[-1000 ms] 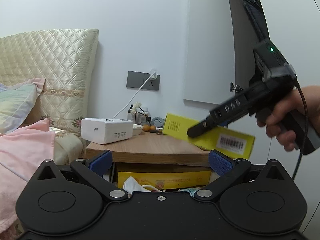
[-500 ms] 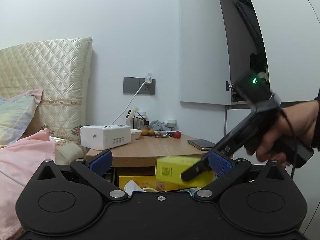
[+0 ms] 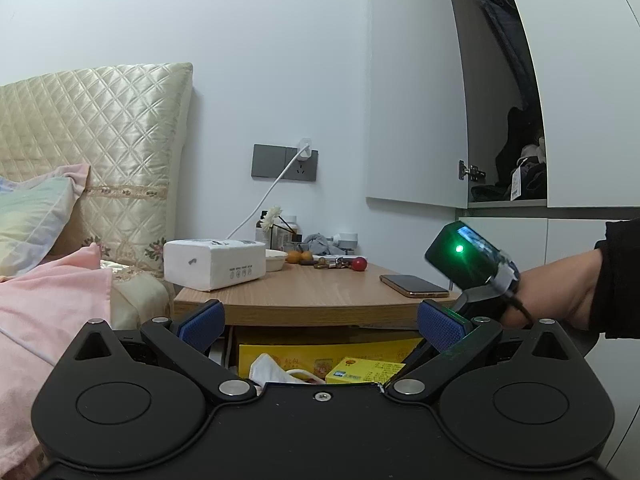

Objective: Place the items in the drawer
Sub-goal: 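Lower the yellow box into the drawer and open the right tool, then withdraw the open right tool up and away from the drawer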

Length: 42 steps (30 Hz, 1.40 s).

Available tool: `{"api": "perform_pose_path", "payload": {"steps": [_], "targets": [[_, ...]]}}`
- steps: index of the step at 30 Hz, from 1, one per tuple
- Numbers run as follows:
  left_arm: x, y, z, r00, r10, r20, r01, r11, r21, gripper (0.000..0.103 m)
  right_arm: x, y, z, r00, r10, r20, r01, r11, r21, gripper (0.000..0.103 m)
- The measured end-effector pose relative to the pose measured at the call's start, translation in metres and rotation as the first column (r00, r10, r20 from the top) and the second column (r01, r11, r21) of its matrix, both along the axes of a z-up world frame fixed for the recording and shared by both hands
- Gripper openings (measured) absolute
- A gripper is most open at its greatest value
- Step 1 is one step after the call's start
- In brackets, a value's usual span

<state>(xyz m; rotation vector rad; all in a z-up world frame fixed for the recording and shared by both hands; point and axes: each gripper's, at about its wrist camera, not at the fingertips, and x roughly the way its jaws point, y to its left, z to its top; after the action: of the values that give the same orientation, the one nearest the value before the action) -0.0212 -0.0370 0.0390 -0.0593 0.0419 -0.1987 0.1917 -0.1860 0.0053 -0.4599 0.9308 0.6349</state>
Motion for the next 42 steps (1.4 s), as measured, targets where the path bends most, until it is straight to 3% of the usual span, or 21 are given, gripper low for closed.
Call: {"api": "perform_pose_path", "payload": {"steps": [7,12,14,15,19,24,31,36,42], "targets": [[0.000,0.001,0.001,1.000,-0.002,-0.003,0.002,1.000,-0.003,0.102,0.007,0.004,-0.007,0.999,0.002,-0.039,-0.003,1.000,-0.022,0.057],[0.002,0.004,0.001,1.000,0.000,-0.008,0.000,1.000,-0.012,0.102,0.001,-0.007,0.016,0.999,-0.044,0.004,0.043,0.999,0.033,0.063],[0.002,0.004,0.001,1.000,0.003,-0.009,-0.003,1.000,-0.014,0.102,-0.007,-0.016,0.030,0.995,-0.087,0.051,0.083,0.993,0.085,0.074],[0.002,0.005,0.001,1.000,0.003,-0.009,-0.004,1.000,-0.014,0.102,-0.011,-0.020,0.037,0.991,-0.111,0.075,0.102,0.988,0.113,0.085],[0.001,0.004,0.001,1.000,0.002,-0.007,-0.002,1.000,-0.014,0.102,-0.033,-0.042,0.061,0.955,-0.248,0.163,0.204,0.947,0.247,0.103],[0.003,0.003,0.001,1.000,0.012,-0.016,-0.012,1.000,-0.017,0.102,-0.066,-0.061,0.077,0.900,-0.370,0.230,0.277,0.893,0.354,0.103],[0.005,0.001,0.000,0.999,0.029,-0.030,-0.029,0.999,-0.028,0.102,-0.113,-0.076,0.085,0.832,-0.447,0.328,0.268,0.842,0.467,0.103],[0.003,-0.003,-0.001,0.999,0.027,-0.024,-0.027,1.000,-0.016,0.102,-0.143,-0.078,0.078,0.782,-0.489,0.387,0.238,0.807,0.540,0.103],[0.004,-0.002,-0.001,0.999,0.033,-0.026,-0.033,0.999,-0.028,0.102,-0.159,-0.077,0.055,0.755,-0.510,0.413,0.199,0.778,0.596,0.103]]}}
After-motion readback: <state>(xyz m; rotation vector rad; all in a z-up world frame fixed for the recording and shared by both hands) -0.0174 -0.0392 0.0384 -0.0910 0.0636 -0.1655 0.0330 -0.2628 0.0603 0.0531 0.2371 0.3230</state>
